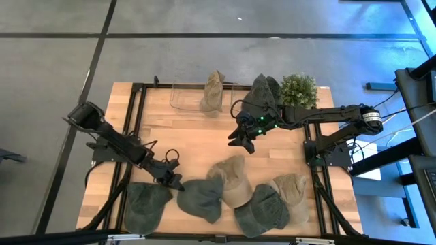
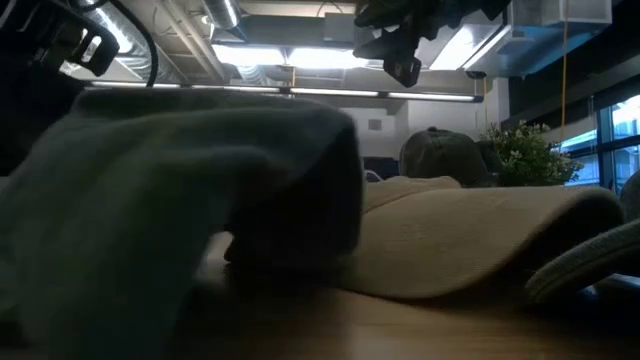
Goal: Pick & Place hat
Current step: Put the black cap into the right transparent bin
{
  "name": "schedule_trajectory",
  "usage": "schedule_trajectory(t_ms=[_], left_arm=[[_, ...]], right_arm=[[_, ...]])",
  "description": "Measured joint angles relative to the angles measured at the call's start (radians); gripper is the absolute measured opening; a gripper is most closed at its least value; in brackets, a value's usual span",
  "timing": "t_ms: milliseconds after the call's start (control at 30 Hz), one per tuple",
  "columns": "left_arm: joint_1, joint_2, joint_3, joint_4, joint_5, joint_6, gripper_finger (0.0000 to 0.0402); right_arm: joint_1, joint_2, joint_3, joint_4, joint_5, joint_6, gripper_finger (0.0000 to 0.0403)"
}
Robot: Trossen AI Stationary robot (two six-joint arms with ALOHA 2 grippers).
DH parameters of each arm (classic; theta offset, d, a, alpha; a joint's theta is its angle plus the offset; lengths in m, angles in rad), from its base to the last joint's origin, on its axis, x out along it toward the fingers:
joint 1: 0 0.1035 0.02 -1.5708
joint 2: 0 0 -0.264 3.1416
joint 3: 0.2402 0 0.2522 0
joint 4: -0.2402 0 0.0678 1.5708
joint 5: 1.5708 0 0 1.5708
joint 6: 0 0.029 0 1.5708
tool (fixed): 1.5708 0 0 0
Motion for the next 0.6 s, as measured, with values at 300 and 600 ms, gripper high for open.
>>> schedule_trajectory(t_ms=[300, 600], left_arm=[[0.0, 0.077, 0.0, 0.176, -0.018, 0.101, 0.0034], [0.004, 0.078, 0.0, 0.373, -0.092, 0.213, 0.0008]], right_arm=[[0.0, 0.0, 0.0, -0.001, 0.0, -0.003, 0.0178], [-0.003, 0.0, 0.0, -0.001, -0.038, -0.023, 0.0178]])
